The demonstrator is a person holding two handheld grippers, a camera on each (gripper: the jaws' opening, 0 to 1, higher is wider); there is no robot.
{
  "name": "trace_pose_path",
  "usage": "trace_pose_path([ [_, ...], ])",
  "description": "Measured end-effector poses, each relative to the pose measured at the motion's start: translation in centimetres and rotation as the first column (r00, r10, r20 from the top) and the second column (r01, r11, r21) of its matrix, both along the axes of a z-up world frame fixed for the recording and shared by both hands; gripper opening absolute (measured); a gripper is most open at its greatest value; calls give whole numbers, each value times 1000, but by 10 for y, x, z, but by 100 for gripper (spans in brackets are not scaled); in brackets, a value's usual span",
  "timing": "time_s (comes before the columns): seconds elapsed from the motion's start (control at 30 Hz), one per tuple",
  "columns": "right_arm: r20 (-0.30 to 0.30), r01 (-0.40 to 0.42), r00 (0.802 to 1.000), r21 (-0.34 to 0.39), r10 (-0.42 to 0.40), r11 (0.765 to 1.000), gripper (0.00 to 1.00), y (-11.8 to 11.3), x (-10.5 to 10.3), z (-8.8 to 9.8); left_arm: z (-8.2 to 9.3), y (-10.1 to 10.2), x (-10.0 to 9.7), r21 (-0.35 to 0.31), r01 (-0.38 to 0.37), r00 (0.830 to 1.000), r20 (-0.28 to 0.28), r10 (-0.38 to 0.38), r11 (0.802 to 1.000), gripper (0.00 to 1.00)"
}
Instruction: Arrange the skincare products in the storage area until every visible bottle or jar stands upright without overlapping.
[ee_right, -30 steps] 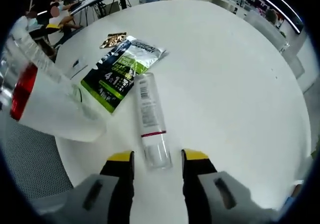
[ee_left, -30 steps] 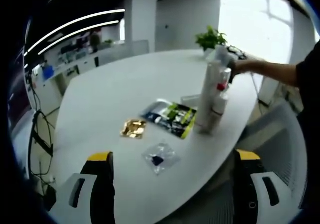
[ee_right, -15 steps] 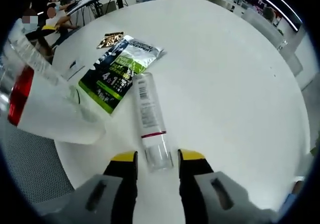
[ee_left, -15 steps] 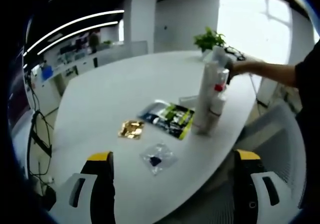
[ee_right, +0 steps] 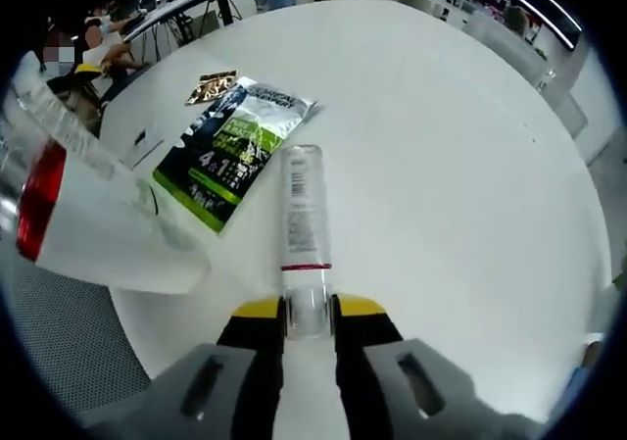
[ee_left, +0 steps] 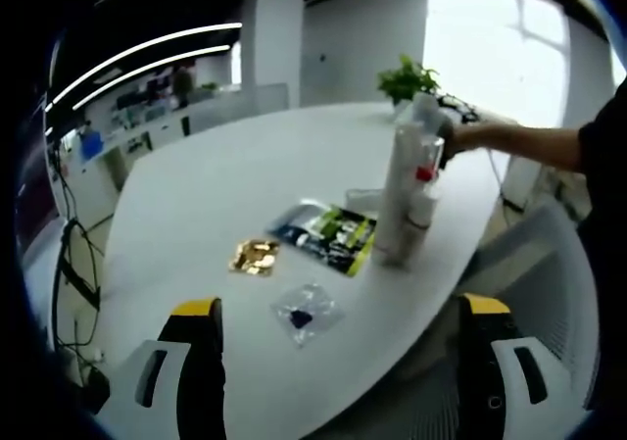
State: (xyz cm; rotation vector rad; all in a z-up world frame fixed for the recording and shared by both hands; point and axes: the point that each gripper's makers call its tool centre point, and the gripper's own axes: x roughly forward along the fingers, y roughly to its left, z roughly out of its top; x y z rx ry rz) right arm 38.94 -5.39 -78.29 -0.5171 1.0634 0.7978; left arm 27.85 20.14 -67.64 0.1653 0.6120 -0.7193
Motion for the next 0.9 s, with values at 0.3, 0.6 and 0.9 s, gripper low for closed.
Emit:
trace_pose_path([
  [0.3, 38, 42, 998, 47, -44, 998, 17, 0, -1, 1, 4, 5, -1, -5, -15, 1000, 15, 15, 1000, 97],
  [0.6, 39, 61, 997, 73, -64, 995, 16, -1, -8, 2, 4, 3, -2, -6, -13, 1000, 19, 13, 1000, 97],
  [0.9, 54, 92, 993, 147, -101, 985, 16, 1, -13, 9, 5, 2, -3, 0, -4, 1000, 23, 4, 1000, 97],
])
